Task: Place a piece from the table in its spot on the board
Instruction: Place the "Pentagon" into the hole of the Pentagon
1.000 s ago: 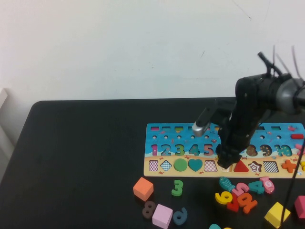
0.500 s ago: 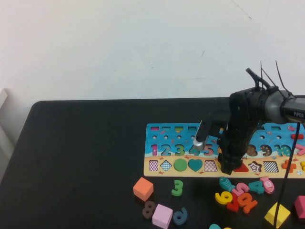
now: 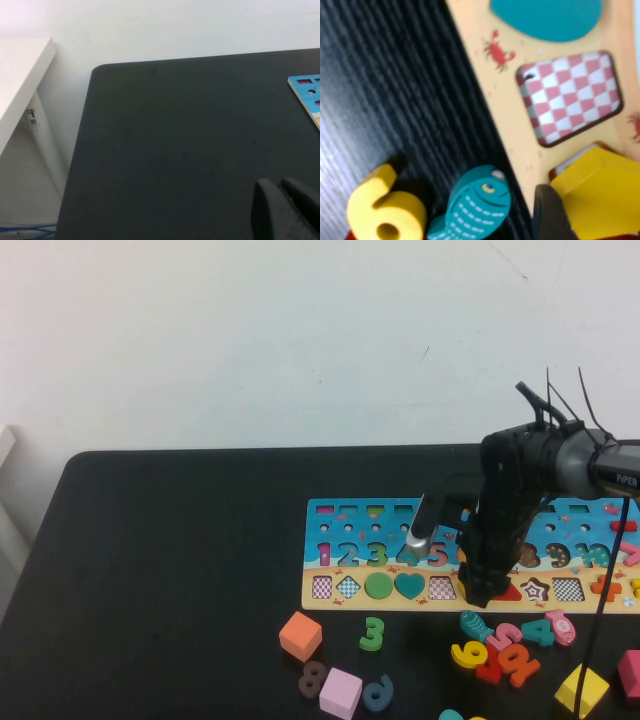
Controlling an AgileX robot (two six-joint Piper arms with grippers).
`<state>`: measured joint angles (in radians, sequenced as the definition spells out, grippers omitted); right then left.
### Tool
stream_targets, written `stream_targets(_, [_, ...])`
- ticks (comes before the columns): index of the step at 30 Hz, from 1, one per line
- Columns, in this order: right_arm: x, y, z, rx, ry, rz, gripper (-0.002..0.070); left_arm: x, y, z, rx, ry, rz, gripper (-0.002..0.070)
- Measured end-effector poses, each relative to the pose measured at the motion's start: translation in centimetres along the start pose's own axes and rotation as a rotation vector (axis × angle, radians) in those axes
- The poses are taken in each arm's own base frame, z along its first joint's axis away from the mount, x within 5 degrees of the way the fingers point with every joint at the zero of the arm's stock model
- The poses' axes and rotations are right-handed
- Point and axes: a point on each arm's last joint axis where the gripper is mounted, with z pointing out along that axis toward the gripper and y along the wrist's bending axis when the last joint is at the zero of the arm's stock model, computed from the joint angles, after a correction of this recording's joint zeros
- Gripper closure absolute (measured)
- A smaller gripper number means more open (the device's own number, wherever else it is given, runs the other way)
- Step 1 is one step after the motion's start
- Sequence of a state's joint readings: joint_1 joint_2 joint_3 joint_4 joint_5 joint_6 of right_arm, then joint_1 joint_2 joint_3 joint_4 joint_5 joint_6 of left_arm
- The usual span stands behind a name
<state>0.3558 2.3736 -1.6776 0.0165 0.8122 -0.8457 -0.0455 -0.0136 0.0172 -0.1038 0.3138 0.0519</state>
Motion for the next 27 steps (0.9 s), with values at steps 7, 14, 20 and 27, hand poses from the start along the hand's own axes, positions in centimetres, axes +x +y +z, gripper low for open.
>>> stream_targets(7, [0.06, 0.04, 0.00, -0.004, 0.007, 0.037, 0.0311, 0.00, 0.00, 0.00, 0.000, 0.000, 0.000, 0.0676])
stream_targets(14, [-0.05, -0.08, 0.00, 0.009, -0.006, 0.071, 0.0300, 0.00, 0.00, 0.00, 0.000, 0.000, 0.000, 0.0676])
stream_targets(20, [0.01, -0.01, 0.00, 0.001, 0.001, 0.078, 0.0210, 0.00, 0.00, 0.00, 0.000, 0.000, 0.000, 0.0676])
stream_targets(27, [0.26, 0.27, -0.01, -0.028, 0.030, 0.078, 0.0195, 0.00, 0.00, 0.00, 0.000, 0.000, 0.000, 0.0676])
